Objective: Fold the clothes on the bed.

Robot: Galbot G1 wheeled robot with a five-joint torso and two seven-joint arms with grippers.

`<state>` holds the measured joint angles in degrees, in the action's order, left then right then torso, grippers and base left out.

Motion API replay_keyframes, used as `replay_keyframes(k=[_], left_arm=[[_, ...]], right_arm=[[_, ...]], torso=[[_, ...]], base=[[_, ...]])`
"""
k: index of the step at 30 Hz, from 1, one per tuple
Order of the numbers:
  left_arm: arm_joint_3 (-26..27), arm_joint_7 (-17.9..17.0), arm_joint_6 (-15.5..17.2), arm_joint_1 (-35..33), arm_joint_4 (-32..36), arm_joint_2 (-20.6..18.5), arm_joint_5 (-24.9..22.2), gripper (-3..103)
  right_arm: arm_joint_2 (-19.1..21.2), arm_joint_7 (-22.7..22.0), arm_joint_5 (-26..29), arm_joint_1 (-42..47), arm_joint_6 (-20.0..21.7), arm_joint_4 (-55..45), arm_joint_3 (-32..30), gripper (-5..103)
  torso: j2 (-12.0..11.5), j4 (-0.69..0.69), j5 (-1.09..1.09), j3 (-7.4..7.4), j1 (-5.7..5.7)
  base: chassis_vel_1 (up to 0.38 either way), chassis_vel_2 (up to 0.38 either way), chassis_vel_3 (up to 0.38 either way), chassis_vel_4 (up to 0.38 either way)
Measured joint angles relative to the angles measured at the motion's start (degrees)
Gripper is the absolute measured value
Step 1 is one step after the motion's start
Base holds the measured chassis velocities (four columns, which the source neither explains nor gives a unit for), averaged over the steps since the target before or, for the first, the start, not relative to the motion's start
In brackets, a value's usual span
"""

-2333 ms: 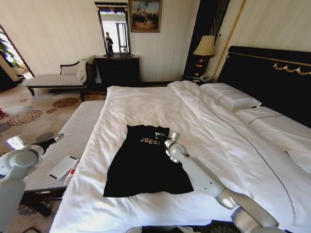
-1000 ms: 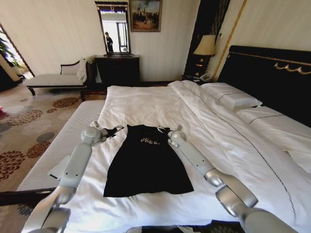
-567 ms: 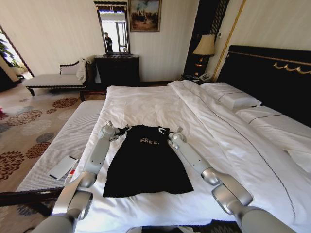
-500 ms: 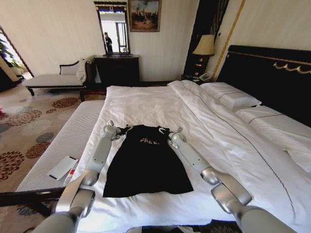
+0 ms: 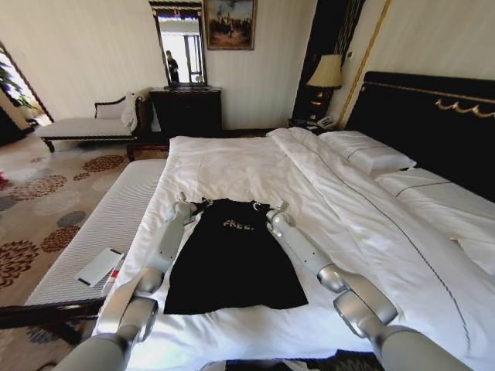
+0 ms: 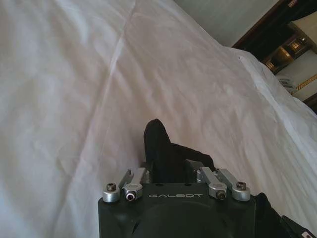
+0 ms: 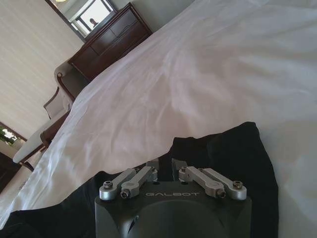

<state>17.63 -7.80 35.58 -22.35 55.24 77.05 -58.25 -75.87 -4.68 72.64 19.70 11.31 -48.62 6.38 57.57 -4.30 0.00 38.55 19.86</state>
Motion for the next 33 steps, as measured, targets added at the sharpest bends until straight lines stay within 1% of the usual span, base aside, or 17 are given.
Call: replay_keyframes(k=[2,4,8,10,12,14,19,21,22,25,26,27,29,30,31,32,33], left_arm=[[-0.05,0.44,-0.18,-0.31,0.00,-0.43,0.23,24],[-0.04,0.56,-0.25,-0.44,0.00,-0.53,0.31,24],[0.16,1.05,-0.64,-1.19,0.03,-1.10,0.51,3],[0.28,1.18,-0.78,-1.42,0.10,-1.28,0.51,3],[0.74,1.65,-1.03,-2.12,0.56,-1.80,0.45,0],[1.57,2.77,-1.31,-3.49,1.81,-2.79,-0.05,0],[2.30,3.76,-1.97,-5.33,3.23,-4.19,-0.66,0],[2.85,4.22,-3.45,-7.02,5.40,-5.68,-0.86,0],[3.07,4.22,-3.95,-7.63,6.53,-6.25,-1.33,-2],[3.46,4.20,-4.47,-8.44,8.38,-7.34,-2.73,1],[3.63,4.03,-4.60,-8.82,9.30,-8.08,-3.61,12],[3.63,4.03,-4.60,-8.82,9.30,-8.08,-3.61,12],[3.77,3.49,-4.62,-9.37,10.05,-9.31,-4.59,23],[3.79,3.37,-4.62,-9.58,10.33,-9.53,-4.80,23],[3.79,3.33,-4.62,-9.70,10.51,-9.62,-4.88,28],[3.79,3.33,-4.62,-9.70,10.51,-9.62,-4.88,28],[3.80,3.27,-4.62,-9.92,10.78,-9.71,-4.91,33]], right_arm=[[-0.25,0.68,-0.28,0.08,-0.20,0.35,0.00,4],[-0.29,0.91,-0.47,0.12,-0.27,0.45,0.00,4],[-0.45,1.44,-1.55,0.51,-0.51,0.83,0.02,0],[-0.47,1.44,-1.60,0.71,-0.57,0.76,-0.07,0],[-0.33,1.44,-1.78,1.28,-0.80,0.20,-0.29,0],[0.18,1.71,-2.06,2.22,-1.25,-1.10,-0.51,0],[0.76,2.44,-3.04,3.43,-2.16,-2.27,-0.91,0],[1.13,2.87,-6.18,4.27,-3.65,-3.40,-2.00,0],[1.25,2.84,-6.73,4.48,-3.97,-4.23,-2.73,-3],[1.55,2.18,-6.54,4.74,-4.06,-5.94,-4.04,1],[1.81,1.30,-5.89,4.81,-3.81,-6.89,-4.84,12],[1.81,1.30,-5.89,4.81,-3.81,-6.89,-4.84,12],[2.30,-1.83,-4.04,4.77,-2.13,-7.24,-5.49,22],[2.33,-2.72,-3.11,4.68,-1.53,-6.93,-5.57,22],[2.30,-3.26,-2.55,4.56,-1.11,-6.60,-5.66,28],[2.30,-3.26,-2.55,4.56,-1.11,-6.60,-5.66,28],[2.11,-4.18,-1.82,4.33,-0.35,-5.86,-5.85,34]], torso=[[0.00,0.00,0.00,0.00,0.00],[0.00,0.00,0.00,0.00,0.00],[0.00,-0.02,0.00,0.00,0.00],[0.00,-0.02,0.00,0.00,0.00],[0.00,-0.02,0.00,0.00,0.00],[0.00,-0.01,-0.01,0.00,0.00],[0.00,-0.01,-0.01,0.00,0.00],[0.00,-0.02,-0.01,0.00,0.00],[0.00,-0.02,-0.01,0.00,0.00],[0.00,0.01,0.00,0.00,0.00],[0.00,0.01,0.01,0.00,0.00],[0.00,0.01,0.01,0.00,0.00],[0.00,-0.01,0.00,0.00,-0.01],[0.00,-0.01,0.00,0.00,0.00],[0.00,-0.01,0.00,0.00,-0.01],[0.00,-0.01,0.00,0.00,-0.01],[0.00,-0.01,0.00,0.00,0.00]], base=[[0.000,0.000,0.000,0.000],[0.000,0.000,0.000,0.000],[0.000,0.000,0.000,0.000],[0.000,0.000,0.000,0.000],[0.000,0.000,0.000,0.000],[0.000,0.000,0.000,0.000],[0.000,0.000,0.000,0.000],[0.000,0.000,0.000,0.000],[0.000,0.000,0.000,0.000],[0.000,0.000,0.000,0.000],[0.000,0.000,0.000,0.000],[0.000,0.000,0.000,0.000],[0.000,0.000,0.000,0.000],[0.000,0.000,0.000,0.000],[0.000,0.000,0.000,0.000],[0.000,0.000,0.000,0.000],[0.000,0.000,0.000,0.000]])
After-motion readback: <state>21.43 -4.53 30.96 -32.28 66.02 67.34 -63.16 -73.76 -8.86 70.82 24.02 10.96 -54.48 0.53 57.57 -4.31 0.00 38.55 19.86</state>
